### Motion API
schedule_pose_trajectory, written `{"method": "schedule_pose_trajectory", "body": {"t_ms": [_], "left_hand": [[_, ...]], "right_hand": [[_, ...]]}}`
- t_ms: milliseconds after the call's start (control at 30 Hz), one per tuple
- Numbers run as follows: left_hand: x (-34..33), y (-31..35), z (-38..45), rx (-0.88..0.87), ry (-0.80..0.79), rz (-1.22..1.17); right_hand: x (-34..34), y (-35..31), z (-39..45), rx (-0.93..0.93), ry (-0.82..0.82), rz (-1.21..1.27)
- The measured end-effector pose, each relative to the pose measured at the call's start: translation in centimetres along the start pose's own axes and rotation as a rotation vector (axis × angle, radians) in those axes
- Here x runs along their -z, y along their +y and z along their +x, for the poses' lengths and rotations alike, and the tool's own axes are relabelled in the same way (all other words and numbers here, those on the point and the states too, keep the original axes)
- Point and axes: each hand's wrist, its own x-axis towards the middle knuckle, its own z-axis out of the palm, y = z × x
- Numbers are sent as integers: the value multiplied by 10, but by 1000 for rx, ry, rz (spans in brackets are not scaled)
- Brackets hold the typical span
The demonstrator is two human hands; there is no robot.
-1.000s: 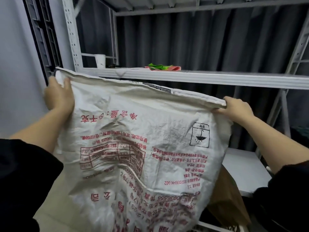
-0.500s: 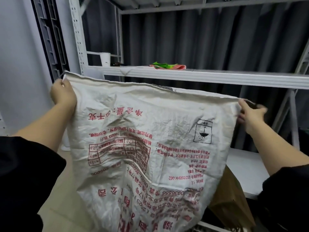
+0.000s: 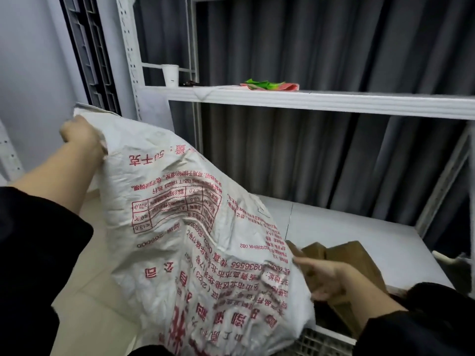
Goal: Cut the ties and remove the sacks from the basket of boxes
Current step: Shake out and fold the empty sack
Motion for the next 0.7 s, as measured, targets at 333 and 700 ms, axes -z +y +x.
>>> {"method": "schedule_pose_trajectory", "body": {"t_ms": [333,700], "left_hand": [[49,-56,-109,274,-680,872],[74,-106,-135,230,-768,611]], "right_hand": [[-23,-46,9,481,115,597],[-10,-72,9,440,180,529]]}}
